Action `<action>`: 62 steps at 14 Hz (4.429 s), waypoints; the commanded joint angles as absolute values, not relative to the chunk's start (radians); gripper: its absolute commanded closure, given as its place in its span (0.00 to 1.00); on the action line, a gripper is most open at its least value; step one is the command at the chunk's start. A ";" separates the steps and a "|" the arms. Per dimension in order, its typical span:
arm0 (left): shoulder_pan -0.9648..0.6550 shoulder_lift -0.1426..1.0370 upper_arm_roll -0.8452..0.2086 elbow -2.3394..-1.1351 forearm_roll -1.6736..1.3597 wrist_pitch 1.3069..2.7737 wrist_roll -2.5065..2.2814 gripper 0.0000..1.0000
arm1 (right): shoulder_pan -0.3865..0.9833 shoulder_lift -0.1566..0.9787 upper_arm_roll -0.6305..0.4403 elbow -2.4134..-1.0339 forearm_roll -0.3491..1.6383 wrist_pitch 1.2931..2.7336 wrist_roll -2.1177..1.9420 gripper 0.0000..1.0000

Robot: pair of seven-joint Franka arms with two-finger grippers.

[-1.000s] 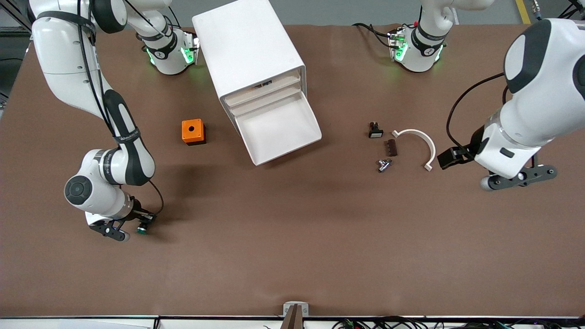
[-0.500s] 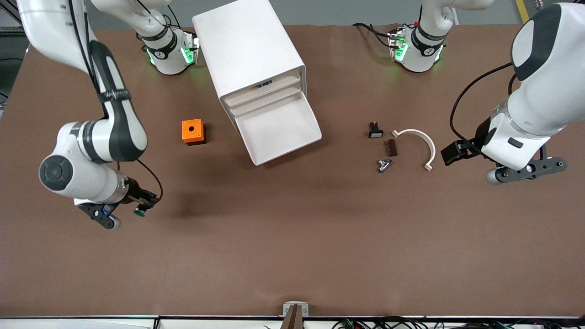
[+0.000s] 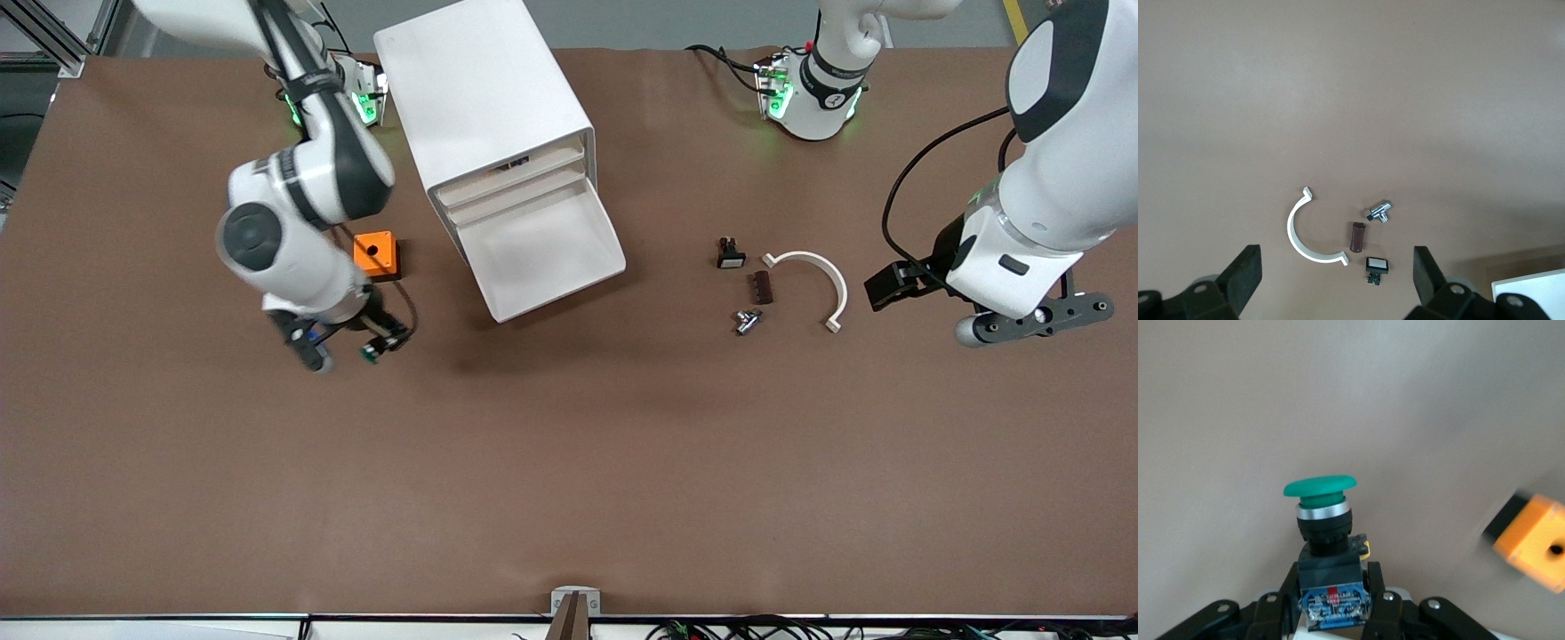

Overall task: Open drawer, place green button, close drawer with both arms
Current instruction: 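Carry the green button over the open drawer with the right gripper, then lower the button into the drawer and open the right gripper, then push the drawer with the left gripper while the right gripper withdraws, then push the drawer fully shut into the cabinet with the left gripper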

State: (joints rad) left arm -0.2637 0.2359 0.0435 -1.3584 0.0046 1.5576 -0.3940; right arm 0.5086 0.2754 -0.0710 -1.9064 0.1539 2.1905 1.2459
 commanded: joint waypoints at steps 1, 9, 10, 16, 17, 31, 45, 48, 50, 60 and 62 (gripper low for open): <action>-0.270 0.227 0.038 -1.370 0.028 1.548 -0.373 0.00 | 0.665 0.248 -0.084 -1.965 0.167 2.293 1.496 1.00; -0.264 0.270 0.038 -1.399 0.020 1.549 -0.334 0.00 | 0.877 0.314 -0.086 -1.954 0.164 2.330 1.808 1.00; -0.264 0.268 0.038 -1.394 0.021 1.555 -0.334 0.00 | 0.891 0.327 -0.086 -1.945 0.164 2.330 1.827 1.00; -0.264 0.273 0.037 -1.397 0.015 1.574 -0.318 0.00 | 0.920 0.429 -0.084 -1.861 0.164 2.326 1.876 1.00; -0.264 0.273 0.037 -1.397 0.015 1.572 -0.318 0.00 | 0.928 0.440 -0.084 -1.852 0.164 2.326 1.879 1.00; -0.324 0.466 0.003 -1.401 -0.044 1.804 -0.347 0.00 | 0.916 0.460 -0.087 -1.740 0.156 2.236 1.840 0.00; -0.575 0.742 -0.026 -1.399 -0.259 2.069 -0.760 0.00 | 0.382 0.276 -0.092 -1.537 0.095 1.612 0.726 0.00; -0.638 0.781 -0.028 -1.401 -0.264 2.069 -0.863 0.00 | 0.261 0.236 -0.094 -1.537 0.058 1.546 0.498 0.00; -0.669 0.790 -0.028 -1.401 -0.264 2.069 -0.920 0.00 | 0.181 0.213 -0.092 -1.536 0.043 1.516 0.346 0.00; -0.825 0.790 -0.040 -1.404 -0.322 2.066 -1.097 0.00 | -0.012 0.204 -0.091 -1.442 -0.049 1.440 -0.049 0.00; -0.828 0.790 -0.084 -1.408 -0.322 2.066 -1.156 0.00 | -0.011 0.204 -0.089 -1.440 -0.055 1.439 -0.051 0.00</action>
